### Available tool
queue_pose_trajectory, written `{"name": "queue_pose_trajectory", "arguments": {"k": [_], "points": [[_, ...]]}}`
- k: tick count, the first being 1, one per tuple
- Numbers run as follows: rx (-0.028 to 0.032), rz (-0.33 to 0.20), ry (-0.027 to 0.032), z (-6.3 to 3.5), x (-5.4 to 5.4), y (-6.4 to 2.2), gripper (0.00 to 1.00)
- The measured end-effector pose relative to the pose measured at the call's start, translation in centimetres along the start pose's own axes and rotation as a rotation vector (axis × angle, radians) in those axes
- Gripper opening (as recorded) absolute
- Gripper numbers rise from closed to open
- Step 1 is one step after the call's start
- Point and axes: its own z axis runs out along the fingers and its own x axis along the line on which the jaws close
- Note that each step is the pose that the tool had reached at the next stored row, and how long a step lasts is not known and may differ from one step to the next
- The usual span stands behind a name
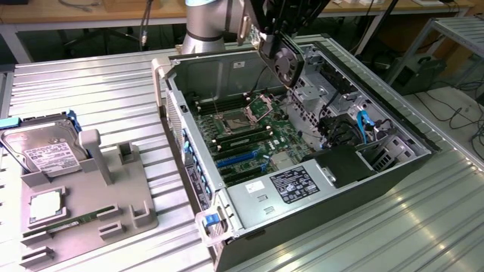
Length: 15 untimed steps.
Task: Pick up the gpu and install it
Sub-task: 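Pick up the gpu and move the gpu toward the slot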
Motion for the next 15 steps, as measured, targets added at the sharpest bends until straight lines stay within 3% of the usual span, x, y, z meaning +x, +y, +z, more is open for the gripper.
{"name": "queue_pose_trajectory", "arguments": {"k": [15], "points": [[0.0000,0.000,0.0000,0.10,-1.8,-0.07,0.27]]}}
